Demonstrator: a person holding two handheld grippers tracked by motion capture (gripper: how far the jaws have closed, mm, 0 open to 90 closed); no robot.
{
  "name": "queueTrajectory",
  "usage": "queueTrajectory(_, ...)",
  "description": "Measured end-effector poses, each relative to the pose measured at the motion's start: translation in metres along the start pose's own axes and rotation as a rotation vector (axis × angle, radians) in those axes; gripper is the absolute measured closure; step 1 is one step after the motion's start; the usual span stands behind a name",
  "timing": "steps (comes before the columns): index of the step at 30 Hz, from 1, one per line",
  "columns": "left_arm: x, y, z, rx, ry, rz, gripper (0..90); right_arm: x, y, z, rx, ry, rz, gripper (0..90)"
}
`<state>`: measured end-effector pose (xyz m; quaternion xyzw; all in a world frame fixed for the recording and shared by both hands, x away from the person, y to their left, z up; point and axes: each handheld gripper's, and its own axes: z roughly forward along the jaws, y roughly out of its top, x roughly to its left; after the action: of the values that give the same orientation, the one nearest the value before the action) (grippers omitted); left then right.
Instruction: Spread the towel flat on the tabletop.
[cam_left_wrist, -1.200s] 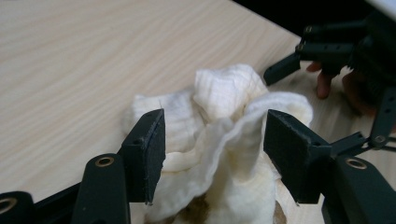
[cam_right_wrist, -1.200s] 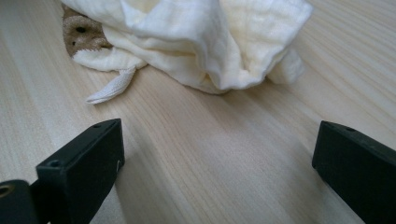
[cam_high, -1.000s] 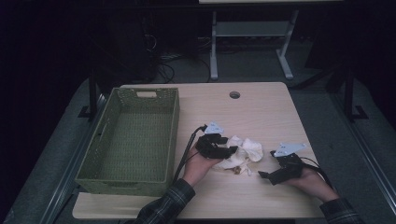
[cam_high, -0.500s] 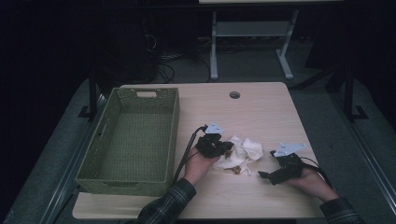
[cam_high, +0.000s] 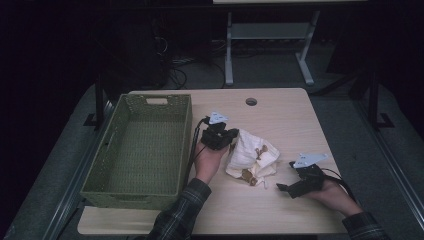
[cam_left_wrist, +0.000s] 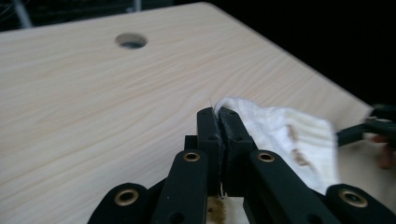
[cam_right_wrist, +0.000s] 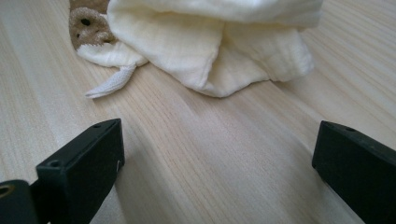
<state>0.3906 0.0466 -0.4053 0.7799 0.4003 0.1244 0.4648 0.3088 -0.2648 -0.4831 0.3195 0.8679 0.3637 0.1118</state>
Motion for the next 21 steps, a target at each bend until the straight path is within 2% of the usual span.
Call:
queueTrajectory(1, 0.001, -0.003, 0.004, 0.008, 0.012, -0.014, 87.7, 0.000, 0.000, 0.000, 0.000, 0.000, -0.001, 1.8)
queueTrajectory(4, 0.006, -0.010, 0.012, 0.050, 0.038, -0.010, 84.9, 0.000, 0.000, 0.000, 0.000, 0.000, 0.000, 1.7)
queueTrajectory(7, 0.007, -0.015, 0.013, 0.061, 0.057, -0.015, 74.4, -0.002, 0.000, -0.001, 0.001, 0.012, -0.015, 1.8)
queueTrajectory(9, 0.005, -0.015, 0.010, 0.063, 0.054, -0.011, 67.9, -0.002, 0.000, -0.001, 0.011, 0.015, -0.017, 1.8)
queueTrajectory(11, 0.002, -0.015, 0.004, 0.055, 0.040, -0.002, 62.6, -0.002, 0.003, -0.002, 0.043, 0.012, -0.013, 2.8)
queueTrajectory(14, -0.004, -0.015, -0.005, 0.057, 0.012, 0.031, 58.4, -0.003, 0.006, -0.006, 0.065, 0.009, -0.018, 14.4)
queueTrajectory(17, -0.012, -0.019, -0.012, 0.066, -0.023, 0.048, 56.6, -0.003, 0.008, -0.008, 0.076, 0.003, -0.018, 22.0)
queueTrajectory(19, -0.017, -0.023, -0.016, 0.068, -0.042, 0.056, 55.9, -0.002, 0.010, -0.010, 0.067, -0.016, -0.035, 29.3)
queueTrajectory(21, -0.021, -0.027, -0.019, 0.072, -0.060, 0.062, 54.9, 0.002, 0.013, -0.014, 0.047, -0.028, -0.032, 35.3)
